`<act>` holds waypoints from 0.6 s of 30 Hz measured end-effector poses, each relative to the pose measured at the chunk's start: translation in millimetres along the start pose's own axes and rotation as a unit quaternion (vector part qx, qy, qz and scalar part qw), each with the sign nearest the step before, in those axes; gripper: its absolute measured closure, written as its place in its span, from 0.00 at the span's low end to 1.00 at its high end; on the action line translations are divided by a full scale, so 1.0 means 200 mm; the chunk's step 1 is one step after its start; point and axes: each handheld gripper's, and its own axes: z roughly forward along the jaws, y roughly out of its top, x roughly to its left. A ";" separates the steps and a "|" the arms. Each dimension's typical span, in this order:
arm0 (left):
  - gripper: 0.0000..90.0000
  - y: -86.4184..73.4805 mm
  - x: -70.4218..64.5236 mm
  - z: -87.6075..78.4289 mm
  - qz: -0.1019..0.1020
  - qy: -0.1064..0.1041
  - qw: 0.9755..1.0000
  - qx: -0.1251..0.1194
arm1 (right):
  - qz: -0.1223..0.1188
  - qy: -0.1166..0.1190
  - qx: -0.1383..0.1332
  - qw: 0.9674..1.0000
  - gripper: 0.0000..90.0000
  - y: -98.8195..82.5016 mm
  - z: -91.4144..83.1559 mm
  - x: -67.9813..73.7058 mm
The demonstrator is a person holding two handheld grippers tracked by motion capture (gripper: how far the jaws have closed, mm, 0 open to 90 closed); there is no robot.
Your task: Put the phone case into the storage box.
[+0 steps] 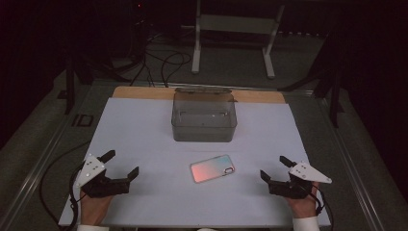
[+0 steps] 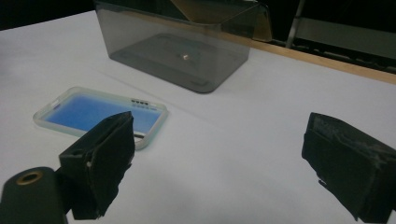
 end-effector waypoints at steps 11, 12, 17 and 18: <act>0.00 -0.01 -0.02 0.02 0.015 0.004 1.000 0.003 | -0.003 0.002 0.005 1.000 0.11 0.00 0.00 0.00; 0.00 -0.01 -0.02 0.02 0.015 0.004 1.000 0.002 | -0.003 0.002 0.005 1.000 0.11 0.00 0.01 0.00; 0.00 0.00 -0.03 0.04 0.022 0.003 1.000 0.008 | -0.003 0.004 0.006 1.000 0.11 -0.01 0.01 0.00; 0.00 0.01 -0.04 0.04 0.025 0.004 1.000 0.008 | -0.003 0.004 0.006 1.000 0.11 -0.01 0.01 0.01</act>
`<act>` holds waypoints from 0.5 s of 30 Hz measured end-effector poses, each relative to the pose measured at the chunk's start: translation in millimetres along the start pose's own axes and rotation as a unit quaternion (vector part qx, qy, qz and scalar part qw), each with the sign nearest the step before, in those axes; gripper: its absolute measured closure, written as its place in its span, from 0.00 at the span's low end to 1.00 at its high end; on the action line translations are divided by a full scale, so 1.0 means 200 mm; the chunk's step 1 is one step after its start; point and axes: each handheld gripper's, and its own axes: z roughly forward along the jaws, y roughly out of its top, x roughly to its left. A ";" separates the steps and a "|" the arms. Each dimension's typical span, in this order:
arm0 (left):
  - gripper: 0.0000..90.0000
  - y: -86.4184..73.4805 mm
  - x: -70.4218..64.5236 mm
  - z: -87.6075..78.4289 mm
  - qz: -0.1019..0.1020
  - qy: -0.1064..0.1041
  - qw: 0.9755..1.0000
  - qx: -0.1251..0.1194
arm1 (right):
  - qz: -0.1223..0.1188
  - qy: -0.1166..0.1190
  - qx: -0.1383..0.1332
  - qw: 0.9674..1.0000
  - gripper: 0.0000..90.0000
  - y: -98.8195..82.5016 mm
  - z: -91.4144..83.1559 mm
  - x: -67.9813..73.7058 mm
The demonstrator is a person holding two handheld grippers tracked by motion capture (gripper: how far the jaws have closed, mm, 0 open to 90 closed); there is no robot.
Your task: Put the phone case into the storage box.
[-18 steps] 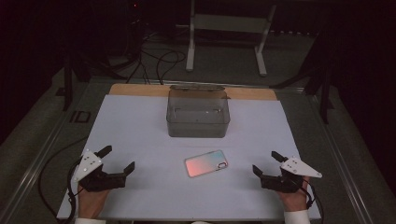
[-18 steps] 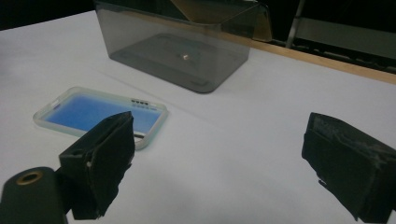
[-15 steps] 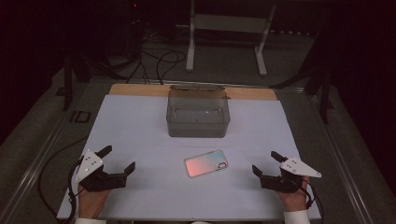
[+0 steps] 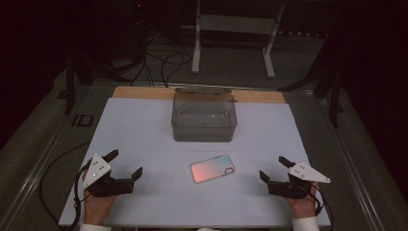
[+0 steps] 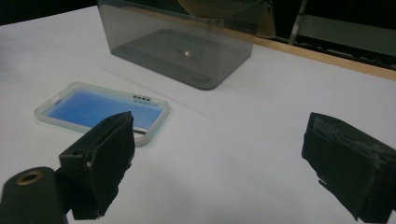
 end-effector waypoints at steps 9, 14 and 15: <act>0.00 0.05 0.00 0.03 0.002 -0.007 1.000 0.004 | -0.004 -0.003 0.004 1.000 0.11 -0.01 0.01 0.00; 0.00 0.08 0.00 0.05 0.008 -0.016 1.000 0.007 | -0.001 -0.004 0.002 1.000 0.11 -0.01 0.01 0.00; 0.00 0.09 0.00 0.05 0.009 -0.017 1.000 0.006 | -0.001 -0.004 0.002 1.000 0.11 -0.01 0.01 0.00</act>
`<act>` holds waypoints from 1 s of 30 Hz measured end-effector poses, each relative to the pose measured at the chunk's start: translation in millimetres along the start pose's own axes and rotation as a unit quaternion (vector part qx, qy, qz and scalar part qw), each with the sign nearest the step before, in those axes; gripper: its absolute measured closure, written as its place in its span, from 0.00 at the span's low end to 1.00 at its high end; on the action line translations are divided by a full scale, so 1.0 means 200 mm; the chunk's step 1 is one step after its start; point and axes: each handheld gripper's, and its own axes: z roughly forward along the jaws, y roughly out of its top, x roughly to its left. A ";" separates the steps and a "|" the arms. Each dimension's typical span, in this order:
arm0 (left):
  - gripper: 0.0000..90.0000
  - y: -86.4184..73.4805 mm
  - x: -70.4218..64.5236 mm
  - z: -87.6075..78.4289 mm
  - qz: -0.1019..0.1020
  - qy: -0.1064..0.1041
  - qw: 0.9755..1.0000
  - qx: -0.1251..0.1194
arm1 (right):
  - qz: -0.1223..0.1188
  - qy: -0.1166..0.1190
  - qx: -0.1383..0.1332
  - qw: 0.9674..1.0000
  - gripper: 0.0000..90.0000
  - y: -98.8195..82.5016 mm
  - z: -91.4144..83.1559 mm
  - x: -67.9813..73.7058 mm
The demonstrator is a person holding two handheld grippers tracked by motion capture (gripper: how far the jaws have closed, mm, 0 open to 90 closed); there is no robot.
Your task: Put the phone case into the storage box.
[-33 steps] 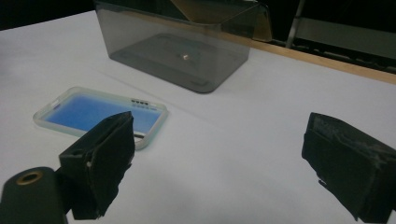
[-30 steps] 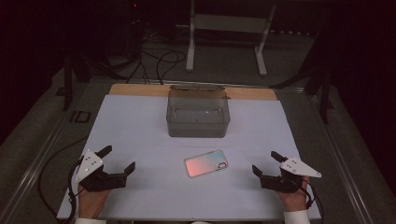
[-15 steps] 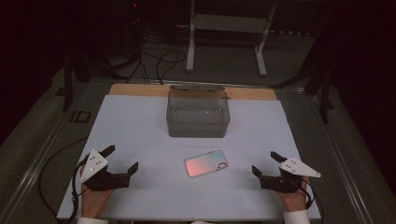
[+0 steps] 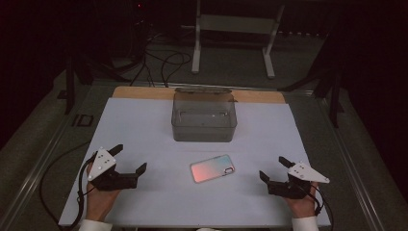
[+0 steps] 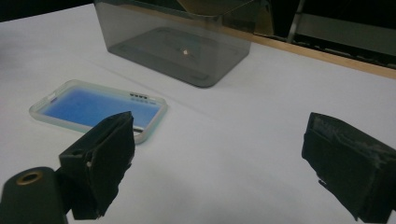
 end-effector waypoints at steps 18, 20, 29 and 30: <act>0.00 0.07 -0.01 0.07 0.007 -0.013 1.000 -0.007 | -0.003 0.002 0.005 1.000 0.11 -0.01 0.02 0.01; 0.00 0.07 -0.02 0.08 0.006 -0.018 1.000 -0.005 | -0.003 0.002 0.006 1.000 0.11 -0.01 0.02 0.01; 0.00 0.09 -0.03 0.11 0.008 -0.025 1.000 -0.005 | -0.002 0.003 0.008 1.000 0.11 -0.01 0.02 0.01; 0.00 0.09 -0.03 0.11 0.008 -0.026 1.000 -0.004 | -0.002 0.003 0.008 1.000 0.11 -0.01 0.02 0.01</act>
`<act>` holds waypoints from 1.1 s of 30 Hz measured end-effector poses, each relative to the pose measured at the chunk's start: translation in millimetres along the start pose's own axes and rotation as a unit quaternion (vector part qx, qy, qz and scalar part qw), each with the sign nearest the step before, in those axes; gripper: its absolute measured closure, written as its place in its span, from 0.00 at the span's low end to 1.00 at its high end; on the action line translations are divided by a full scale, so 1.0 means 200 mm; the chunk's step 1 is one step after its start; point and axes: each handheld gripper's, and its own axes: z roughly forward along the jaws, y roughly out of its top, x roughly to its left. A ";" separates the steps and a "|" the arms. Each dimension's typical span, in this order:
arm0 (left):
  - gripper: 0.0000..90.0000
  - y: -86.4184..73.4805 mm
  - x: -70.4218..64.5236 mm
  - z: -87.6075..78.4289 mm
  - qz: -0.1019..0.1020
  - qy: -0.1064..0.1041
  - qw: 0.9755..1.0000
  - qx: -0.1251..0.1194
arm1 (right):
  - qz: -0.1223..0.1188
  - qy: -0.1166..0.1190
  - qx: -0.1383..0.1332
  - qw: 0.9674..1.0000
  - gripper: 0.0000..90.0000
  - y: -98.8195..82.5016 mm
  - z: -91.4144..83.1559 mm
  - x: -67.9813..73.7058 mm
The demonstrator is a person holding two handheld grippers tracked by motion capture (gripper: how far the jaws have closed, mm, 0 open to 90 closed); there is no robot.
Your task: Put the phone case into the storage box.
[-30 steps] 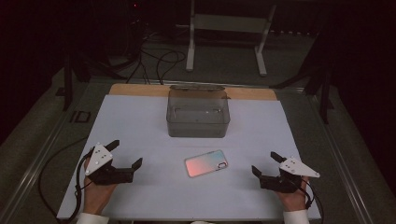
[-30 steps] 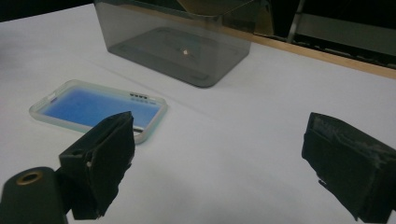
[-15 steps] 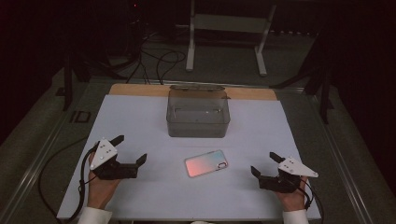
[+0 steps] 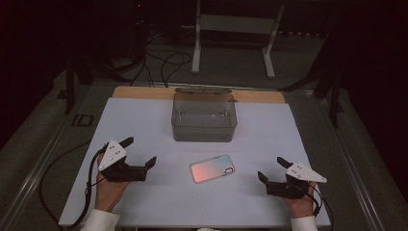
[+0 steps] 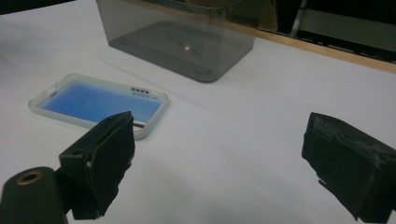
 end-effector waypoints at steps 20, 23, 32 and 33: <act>0.00 0.05 -0.04 0.09 0.025 -0.012 0.999 0.019 | -0.003 -0.001 0.004 1.000 0.11 0.00 0.01 0.00; 0.00 0.07 -0.05 0.12 0.037 -0.016 0.999 0.026 | -0.003 -0.001 0.005 1.000 0.11 0.00 0.01 0.00; 0.00 0.13 -0.10 0.20 0.060 -0.033 0.997 0.039 | -0.003 -0.001 0.004 1.000 0.11 0.00 0.00 0.00; 0.00 0.13 -0.10 0.21 0.061 -0.035 0.997 0.043 | -0.003 -0.001 0.004 1.000 0.11 0.00 0.00 0.00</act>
